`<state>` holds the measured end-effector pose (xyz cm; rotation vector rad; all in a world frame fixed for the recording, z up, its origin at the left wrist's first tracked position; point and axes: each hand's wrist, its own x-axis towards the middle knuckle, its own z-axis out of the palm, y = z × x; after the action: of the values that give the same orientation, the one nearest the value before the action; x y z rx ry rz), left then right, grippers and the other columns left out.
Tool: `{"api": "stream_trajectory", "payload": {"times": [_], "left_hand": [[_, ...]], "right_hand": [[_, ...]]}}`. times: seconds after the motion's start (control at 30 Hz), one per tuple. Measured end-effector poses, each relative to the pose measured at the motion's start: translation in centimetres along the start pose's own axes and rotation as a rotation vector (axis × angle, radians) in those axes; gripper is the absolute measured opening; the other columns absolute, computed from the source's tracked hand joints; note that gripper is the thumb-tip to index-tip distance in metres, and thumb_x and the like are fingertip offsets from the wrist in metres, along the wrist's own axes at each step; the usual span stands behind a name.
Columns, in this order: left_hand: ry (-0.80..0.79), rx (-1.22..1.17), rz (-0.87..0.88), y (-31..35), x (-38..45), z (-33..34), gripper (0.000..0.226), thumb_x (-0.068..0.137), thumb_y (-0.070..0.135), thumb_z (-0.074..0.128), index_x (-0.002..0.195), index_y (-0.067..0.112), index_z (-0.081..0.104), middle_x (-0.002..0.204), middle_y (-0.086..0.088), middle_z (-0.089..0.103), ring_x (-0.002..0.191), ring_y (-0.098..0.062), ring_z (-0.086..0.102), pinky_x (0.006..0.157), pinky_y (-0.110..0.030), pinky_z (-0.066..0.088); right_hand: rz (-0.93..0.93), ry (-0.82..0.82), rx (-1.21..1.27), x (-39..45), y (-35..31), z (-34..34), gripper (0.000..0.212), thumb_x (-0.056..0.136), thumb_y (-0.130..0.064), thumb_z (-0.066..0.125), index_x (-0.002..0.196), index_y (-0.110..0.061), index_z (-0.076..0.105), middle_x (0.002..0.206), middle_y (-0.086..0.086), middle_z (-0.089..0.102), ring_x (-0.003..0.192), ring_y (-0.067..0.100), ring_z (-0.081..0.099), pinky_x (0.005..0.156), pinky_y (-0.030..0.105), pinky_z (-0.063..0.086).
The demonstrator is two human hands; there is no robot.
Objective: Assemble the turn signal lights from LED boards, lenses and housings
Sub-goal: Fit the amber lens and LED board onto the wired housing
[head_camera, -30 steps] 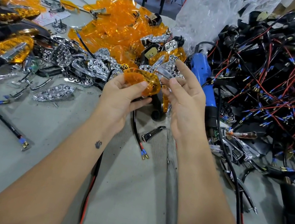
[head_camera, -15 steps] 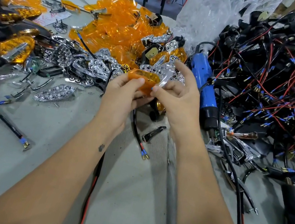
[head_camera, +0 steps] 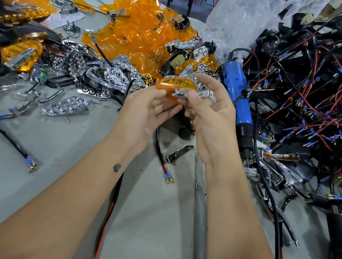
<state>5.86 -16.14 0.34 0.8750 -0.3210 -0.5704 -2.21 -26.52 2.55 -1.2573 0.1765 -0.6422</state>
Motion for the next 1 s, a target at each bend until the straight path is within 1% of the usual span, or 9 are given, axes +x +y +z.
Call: {"api": "stream_trajectory", "payload": {"times": [0.07, 0.17, 0.37, 0.53, 0.63, 0.73, 0.83, 0.93, 1.0], "left_hand": [[-0.029, -0.006, 0.004, -0.1, 0.0, 0.0, 0.023, 0.095, 0.008, 0.045, 0.106, 0.001, 0.064, 0.1, -0.014, 0.074, 0.094, -0.022, 0.071, 0.083, -0.031, 0.057], [-0.04, 0.007, 0.009, -0.3, 0.0, -0.1, 0.024, 0.096, 0.008, 0.044, 0.106, 0.003, 0.065, 0.1, -0.013, 0.074, 0.097, -0.022, 0.071, 0.084, -0.031, 0.057], [-0.056, -0.012, 0.04, -0.1, -0.1, -0.1, 0.025, 0.094, 0.007, 0.046, 0.096, 0.007, 0.071, 0.098, -0.012, 0.075, 0.095, -0.021, 0.072, 0.081, -0.029, 0.057], [-0.069, 0.025, 0.06, 0.1, -0.2, 0.0, 0.021, 0.087, 0.009, 0.053, 0.096, 0.009, 0.071, 0.1, -0.011, 0.075, 0.096, -0.021, 0.071, 0.082, -0.029, 0.057], [-0.112, 0.102, 0.13, 0.2, -0.5, 0.0, 0.02, 0.09, 0.003, 0.056, 0.102, 0.01, 0.07, 0.103, -0.008, 0.075, 0.098, -0.02, 0.071, 0.087, -0.029, 0.056], [-0.13, 0.204, 0.232, 0.1, -0.8, 0.3, 0.018, 0.086, 0.009, 0.07, 0.103, 0.012, 0.069, 0.102, -0.004, 0.075, 0.102, -0.021, 0.069, 0.096, -0.036, 0.054], [-0.113, 0.22, 0.28, 0.2, -0.9, 0.4, 0.022, 0.078, 0.015, 0.07, 0.1, 0.014, 0.069, 0.096, 0.003, 0.076, 0.097, -0.016, 0.07, 0.093, -0.033, 0.054], [-0.118, 0.231, 0.302, 0.1, -0.7, 0.3, 0.02, 0.08, 0.016, 0.072, 0.099, 0.015, 0.069, 0.096, 0.003, 0.076, 0.096, -0.016, 0.07, 0.093, -0.034, 0.055], [-0.11, 0.261, 0.316, 0.0, -0.6, 0.1, 0.014, 0.083, 0.014, 0.072, 0.096, 0.019, 0.072, 0.097, 0.002, 0.076, 0.096, -0.018, 0.068, 0.096, -0.039, 0.054]], "right_hand": [[-0.001, 0.004, 0.004, 0.0, 0.0, 0.0, 0.031, 0.091, 0.004, 0.063, 0.113, -0.017, 0.06, 0.08, 0.003, 0.074, 0.077, 0.017, 0.064, 0.067, 0.023, 0.049], [0.012, 0.017, 0.024, 0.0, 0.1, -0.1, 0.029, 0.091, 0.005, 0.063, 0.111, -0.015, 0.058, 0.081, 0.005, 0.074, 0.076, 0.015, 0.067, 0.069, 0.023, 0.051], [0.033, 0.029, 0.042, 0.0, 0.1, -0.1, 0.023, 0.091, 0.007, 0.062, 0.102, -0.012, 0.055, 0.088, 0.009, 0.074, 0.076, 0.014, 0.069, 0.067, 0.022, 0.053], [0.043, 0.031, 0.047, -0.1, -0.1, 0.0, 0.021, 0.091, 0.006, 0.062, 0.102, -0.011, 0.054, 0.087, 0.012, 0.073, 0.074, 0.015, 0.07, 0.069, 0.024, 0.054], [0.044, 0.024, 0.073, -0.2, -0.3, 0.2, 0.02, 0.092, 0.006, 0.06, 0.1, -0.01, 0.052, 0.084, 0.012, 0.072, 0.071, 0.015, 0.07, 0.067, 0.024, 0.055], [0.051, 0.014, 0.143, -0.3, -0.4, 0.4, 0.019, 0.093, 0.008, 0.057, 0.098, -0.009, 0.05, 0.078, 0.01, 0.072, 0.069, 0.015, 0.07, 0.063, 0.023, 0.055], [0.064, 0.009, 0.16, -0.4, -0.4, 0.7, 0.019, 0.093, 0.007, 0.056, 0.097, -0.009, 0.049, 0.077, 0.01, 0.07, 0.068, 0.015, 0.069, 0.065, 0.024, 0.057], [0.072, 0.016, 0.169, -0.4, -0.4, 0.9, 0.018, 0.093, 0.007, 0.057, 0.096, -0.01, 0.049, 0.076, 0.008, 0.069, 0.064, 0.012, 0.067, 0.065, 0.023, 0.057], [0.082, 0.038, 0.176, -0.3, -0.3, 0.9, 0.018, 0.093, 0.007, 0.057, 0.097, -0.009, 0.05, 0.075, 0.008, 0.067, 0.061, 0.011, 0.065, 0.062, 0.021, 0.056]]}}
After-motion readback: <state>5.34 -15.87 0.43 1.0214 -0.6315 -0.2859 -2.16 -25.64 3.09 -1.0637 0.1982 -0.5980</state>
